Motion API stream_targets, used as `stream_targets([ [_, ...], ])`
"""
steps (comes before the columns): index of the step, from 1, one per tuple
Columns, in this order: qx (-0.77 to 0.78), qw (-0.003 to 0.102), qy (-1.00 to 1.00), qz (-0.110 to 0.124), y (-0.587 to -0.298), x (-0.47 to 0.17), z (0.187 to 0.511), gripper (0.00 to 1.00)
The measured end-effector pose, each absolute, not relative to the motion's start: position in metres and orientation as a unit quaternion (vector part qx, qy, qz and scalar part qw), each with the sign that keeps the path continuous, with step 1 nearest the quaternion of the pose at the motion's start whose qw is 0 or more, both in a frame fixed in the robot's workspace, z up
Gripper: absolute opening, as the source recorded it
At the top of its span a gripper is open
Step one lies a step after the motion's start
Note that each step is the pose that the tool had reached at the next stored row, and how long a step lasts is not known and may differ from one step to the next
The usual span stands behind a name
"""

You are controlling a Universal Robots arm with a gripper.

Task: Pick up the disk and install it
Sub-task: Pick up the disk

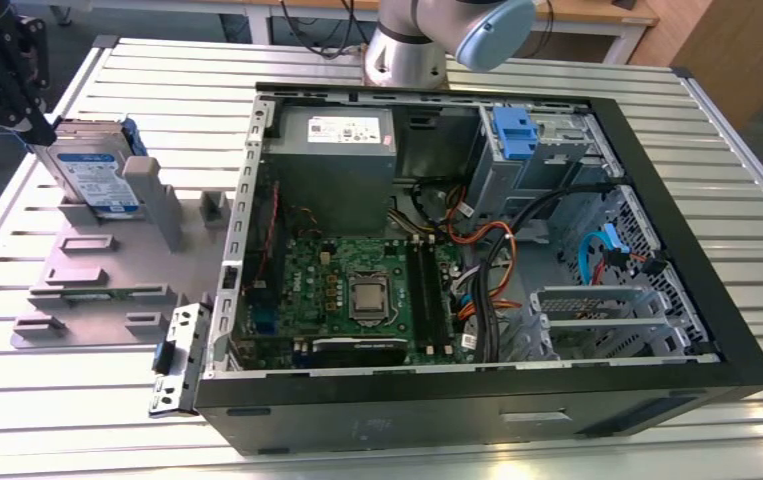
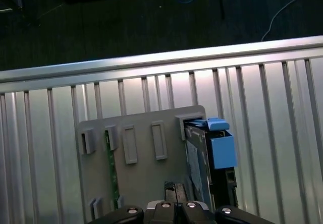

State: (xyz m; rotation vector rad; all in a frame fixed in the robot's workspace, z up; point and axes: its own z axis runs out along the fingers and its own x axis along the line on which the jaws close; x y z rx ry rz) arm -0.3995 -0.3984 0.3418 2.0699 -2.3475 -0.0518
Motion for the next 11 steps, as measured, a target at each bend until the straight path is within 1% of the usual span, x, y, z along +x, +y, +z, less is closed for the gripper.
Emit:
stream_targets([
  [11, 0.686, 0.006, -0.727, -0.016, -0.3984, -0.3996, 0.3418, 0.11],
])
